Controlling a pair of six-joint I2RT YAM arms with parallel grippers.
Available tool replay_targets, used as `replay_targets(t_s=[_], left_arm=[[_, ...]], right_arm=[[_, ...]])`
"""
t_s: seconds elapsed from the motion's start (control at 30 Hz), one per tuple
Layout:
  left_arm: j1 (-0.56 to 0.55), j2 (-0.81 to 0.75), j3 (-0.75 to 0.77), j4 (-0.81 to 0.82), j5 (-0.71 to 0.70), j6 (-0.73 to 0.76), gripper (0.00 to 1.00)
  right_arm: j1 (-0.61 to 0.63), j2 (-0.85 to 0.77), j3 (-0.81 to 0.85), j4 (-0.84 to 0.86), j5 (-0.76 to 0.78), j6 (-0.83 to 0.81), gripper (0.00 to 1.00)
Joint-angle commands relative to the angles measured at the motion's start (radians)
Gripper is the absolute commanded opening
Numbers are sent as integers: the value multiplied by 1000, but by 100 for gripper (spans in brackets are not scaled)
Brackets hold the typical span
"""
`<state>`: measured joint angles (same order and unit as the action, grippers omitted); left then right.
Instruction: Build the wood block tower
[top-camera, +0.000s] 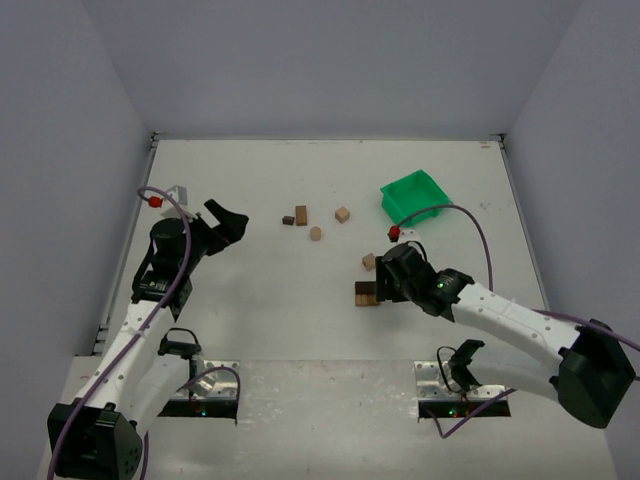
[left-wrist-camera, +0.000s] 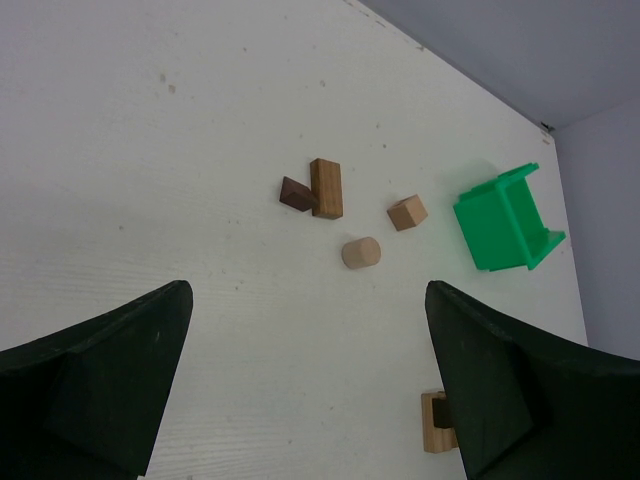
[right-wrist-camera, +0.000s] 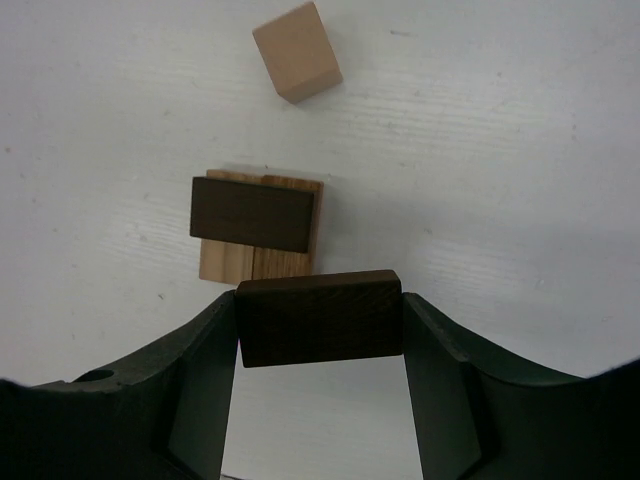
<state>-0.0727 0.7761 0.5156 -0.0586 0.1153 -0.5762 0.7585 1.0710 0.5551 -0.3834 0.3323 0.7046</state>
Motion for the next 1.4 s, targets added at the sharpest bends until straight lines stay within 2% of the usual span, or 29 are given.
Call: replay_targets(t_s=[0.0, 0.33, 0.77, 1.17, 1.37], left_arm=[[-1, -27, 6, 14, 4, 4, 100], [-1, -35, 4, 11, 12, 3, 100], [-1, -34, 1, 16, 15, 3, 100], [-1, -38, 0, 17, 20, 4, 100], [-1, -38, 1, 17, 23, 6, 100]], right_arm=[[40, 13, -17, 14, 1, 92, 30], [85, 164, 11, 75, -8, 100, 33], [100, 235, 39, 133, -52, 96, 38], [173, 270, 76, 73, 120, 216, 41], [183, 277, 85, 60, 154, 247, 41]])
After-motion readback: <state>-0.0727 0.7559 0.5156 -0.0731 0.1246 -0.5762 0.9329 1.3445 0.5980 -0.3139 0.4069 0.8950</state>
